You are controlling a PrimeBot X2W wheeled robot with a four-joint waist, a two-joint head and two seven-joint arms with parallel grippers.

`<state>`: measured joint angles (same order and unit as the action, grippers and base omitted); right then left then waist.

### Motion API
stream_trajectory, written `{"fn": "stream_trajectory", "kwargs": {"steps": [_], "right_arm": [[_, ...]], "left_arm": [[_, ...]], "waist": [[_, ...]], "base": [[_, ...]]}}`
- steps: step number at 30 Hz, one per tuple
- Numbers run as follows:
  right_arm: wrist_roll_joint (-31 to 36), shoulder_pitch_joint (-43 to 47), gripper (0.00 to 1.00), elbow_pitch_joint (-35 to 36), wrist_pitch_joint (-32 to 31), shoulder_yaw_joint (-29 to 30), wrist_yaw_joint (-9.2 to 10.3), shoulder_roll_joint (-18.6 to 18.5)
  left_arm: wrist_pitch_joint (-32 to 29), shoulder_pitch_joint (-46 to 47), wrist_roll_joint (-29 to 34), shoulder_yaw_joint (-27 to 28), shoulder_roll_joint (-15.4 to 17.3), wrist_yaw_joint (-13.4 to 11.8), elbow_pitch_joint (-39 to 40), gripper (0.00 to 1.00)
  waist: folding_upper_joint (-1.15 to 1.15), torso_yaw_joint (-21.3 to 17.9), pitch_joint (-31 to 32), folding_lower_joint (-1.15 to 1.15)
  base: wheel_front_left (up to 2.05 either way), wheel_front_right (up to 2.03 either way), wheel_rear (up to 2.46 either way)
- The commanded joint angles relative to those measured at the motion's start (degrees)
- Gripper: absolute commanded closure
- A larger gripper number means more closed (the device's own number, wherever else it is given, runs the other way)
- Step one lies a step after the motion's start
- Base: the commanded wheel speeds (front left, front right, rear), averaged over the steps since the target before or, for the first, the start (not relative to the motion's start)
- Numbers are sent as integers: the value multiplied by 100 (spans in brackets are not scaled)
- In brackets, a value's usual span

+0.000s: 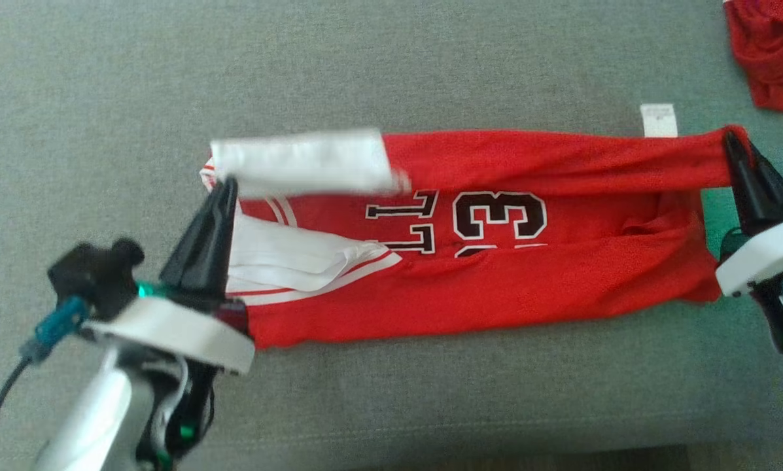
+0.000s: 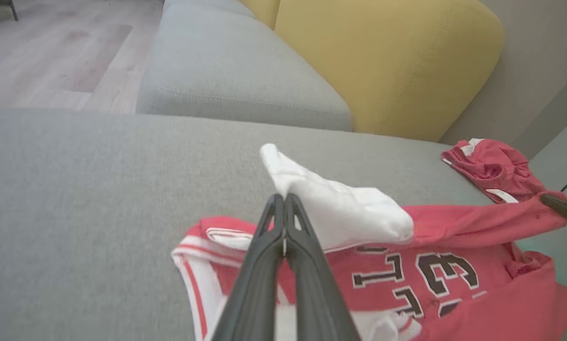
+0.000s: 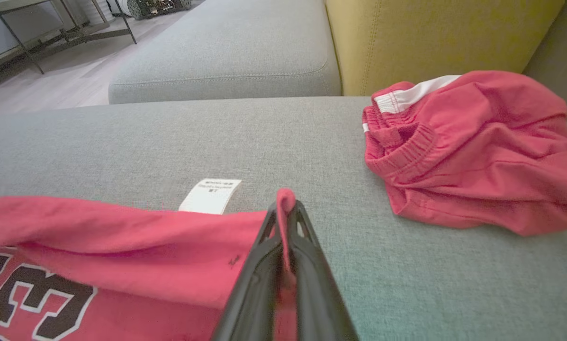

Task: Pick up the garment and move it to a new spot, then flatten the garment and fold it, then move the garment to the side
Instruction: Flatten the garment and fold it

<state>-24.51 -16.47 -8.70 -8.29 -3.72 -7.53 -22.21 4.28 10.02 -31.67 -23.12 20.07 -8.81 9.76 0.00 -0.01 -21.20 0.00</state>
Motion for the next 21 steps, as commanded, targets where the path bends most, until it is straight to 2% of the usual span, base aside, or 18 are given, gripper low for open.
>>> {"fn": "stream_trajectory", "kwargs": {"steps": [1, 5, 6, 7, 9, 10, 11, 12, 13, 14, 17, 21], "right_arm": [[67, 95, 100, 245, 98, -17, 4, -42], [170, 270, 100, 265, 139, 29, 4, 18], [206, 333, 97, 280, 159, 45, 4, 42], [228, 399, 85, 284, 172, 60, 4, 74], [289, 526, 54, 277, 188, 100, 4, 135], [297, 582, 5, 270, 199, 117, 4, 184], [301, 635, 0, 258, 201, 116, 4, 236], [319, 685, 0, 257, 218, 105, 4, 279], [315, 735, 0, 257, 235, 98, 4, 334], [315, 789, 0, 254, 246, 92, 4, 381], [321, 934, 0, 289, 329, 106, 4, 530], [388, 1066, 0, 453, 536, 230, 4, 771]], "left_arm": [[-2, -31, -76, 307, 150, -76, 269, 100], [-1, -323, -224, 312, 86, -137, 263, 100], [1, -379, -268, 294, 59, -129, 218, 100], [-1, -424, -321, 270, 25, -110, 155, 100], [-9, -478, -413, 229, -33, -70, -28, 100], [5, -492, -466, 220, -67, -41, -126, 100], [15, -505, -518, 216, -97, -16, -237, 100], [16, -517, -541, 205, -106, 3, -354, 89], [25, -524, -566, 197, -126, 17, -463, 38], [46, -530, -600, 192, -158, 32, -561, 0], [193, -524, -588, 187, -219, 50, -790, 0], [575, -498, -403, 232, -293, -55, -938, 0]], "waist": [[0, 3, 8, 0], [0, 37, 17, 0], [0, 47, 16, 0], [0, 54, 17, 0], [0, 58, 16, 0], [0, 52, 16, 0], [0, 40, 23, 0], [0, 28, 31, 0], [0, 16, 40, 0], [0, 5, 51, 0], [0, -28, 103, 0], [0, -62, 202, 0]], "base": [[0, 0, 0], [0, 0, 0], [0, 0, 0], [0, 0, 0], [0, 0, 0], [0, 0, 0], [0, 0, 0], [0, 0, 0], [0, 0, 0], [0, 0, 0], [0, 0, 0], [0, 0, 0]]}}
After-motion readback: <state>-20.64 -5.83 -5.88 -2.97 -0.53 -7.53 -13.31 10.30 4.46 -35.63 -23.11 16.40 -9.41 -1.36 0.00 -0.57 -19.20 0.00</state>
